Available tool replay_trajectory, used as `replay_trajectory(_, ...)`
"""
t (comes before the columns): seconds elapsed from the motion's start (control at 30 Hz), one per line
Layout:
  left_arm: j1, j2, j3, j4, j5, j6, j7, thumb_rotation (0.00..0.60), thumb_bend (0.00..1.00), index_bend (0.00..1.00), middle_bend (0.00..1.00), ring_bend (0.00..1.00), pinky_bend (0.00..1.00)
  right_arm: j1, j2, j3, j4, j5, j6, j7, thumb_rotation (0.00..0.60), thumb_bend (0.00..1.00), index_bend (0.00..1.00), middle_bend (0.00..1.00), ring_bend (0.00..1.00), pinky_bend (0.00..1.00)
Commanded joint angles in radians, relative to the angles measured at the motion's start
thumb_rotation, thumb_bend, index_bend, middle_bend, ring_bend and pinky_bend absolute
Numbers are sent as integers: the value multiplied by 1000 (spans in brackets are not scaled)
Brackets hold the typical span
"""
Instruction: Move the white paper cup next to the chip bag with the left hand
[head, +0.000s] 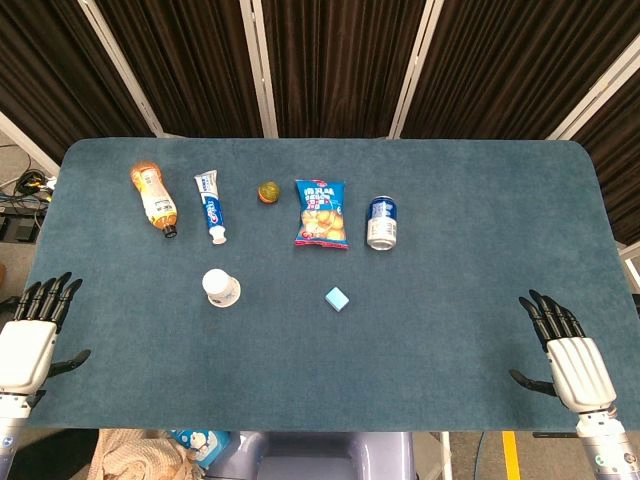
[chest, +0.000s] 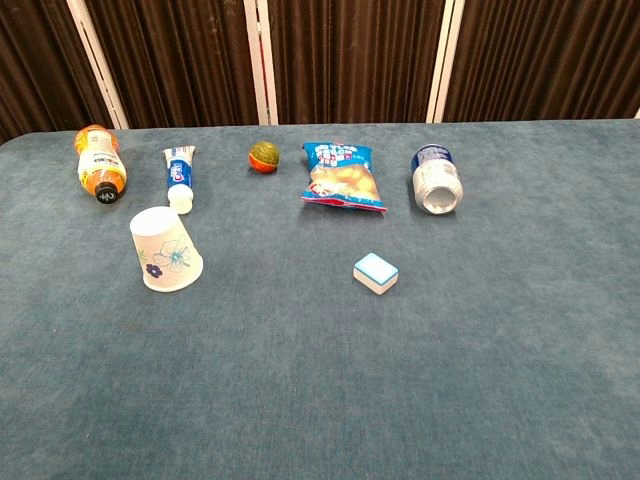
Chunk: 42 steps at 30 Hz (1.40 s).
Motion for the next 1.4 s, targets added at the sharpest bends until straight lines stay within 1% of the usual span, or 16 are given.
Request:
replay_trajectory(0.03, 0, 0, 0, 0, 0, -1, 0, 600, 67, 0, 0, 0, 0, 0, 0, 0, 0, 0, -1, 0, 600, 90, 0, 0, 0, 115)
replay_trajectory(0.4, -1, 8, 6, -5, 13, -6, 7, 600, 66, 0, 0, 0, 0, 3, -1, 0, -4, -3, -2, -4, 600, 90, 0, 0, 0, 115)
replay_trajectory(0.57, -47, 23, -10, -31, 20, -63, 45, 600, 46, 0, 0, 0, 4, 7, -3, -1, -8, 1, -15, -14, 600, 90, 0, 0, 0, 115)
replay_trajectory(0.63, -83, 38, -24, -63, 5, -117, 78, 600, 45, 0, 0, 5, 43, 6, -4, -1, -10, -1, -12, -13, 600, 90, 0, 0, 0, 115)
replay_trajectory(0.7, -120, 46, -42, -88, -12, -165, 117, 600, 45, 9, 16, 39, 146, 7, -3, -2, -9, -3, -12, -12, 600, 90, 0, 0, 0, 115)
replay_trajectory(0.73, -137, 47, -52, -98, -22, -187, 133, 600, 46, 12, 24, 52, 172, 7, -4, -3, -9, -3, -13, -12, 600, 90, 0, 0, 0, 115)
replay_trajectory(0.8, -177, 44, -77, -123, -57, -242, 162, 600, 48, 18, 51, 64, 196, 8, -3, -4, -8, -3, -17, -11, 600, 90, 0, 0, 0, 115)
replay_trajectory(0.9, -269, 21, -140, -158, -162, -356, 241, 600, 61, 23, 81, 72, 201, 7, 2, -4, -7, -1, -17, -4, 600, 90, 0, 0, 0, 115)
replay_trajectory(1.0, -338, -8, -176, -158, -235, -426, 317, 600, 68, 35, 102, 94, 228, 4, 4, -4, -7, -1, -10, 2, 600, 90, 0, 0, 0, 115)
replay_trajectory(1.1, -398, -42, -203, -151, -321, -485, 374, 600, 68, 43, 106, 95, 231, 2, 4, -4, -5, -2, -5, 5, 600, 90, 0, 0, 0, 115)
replay_trajectory(1.23, -471, -88, -222, -133, -439, -547, 443, 600, 68, 52, 126, 95, 231, -1, 5, -4, -2, 3, -4, 11, 600, 90, 0, 0, 0, 115)
replay_trajectory(1.4, -539, -129, -220, -122, -562, -578, 518, 600, 75, 78, 150, 100, 231, -7, 8, -3, 2, 7, 6, 22, 600, 90, 0, 0, 0, 115)
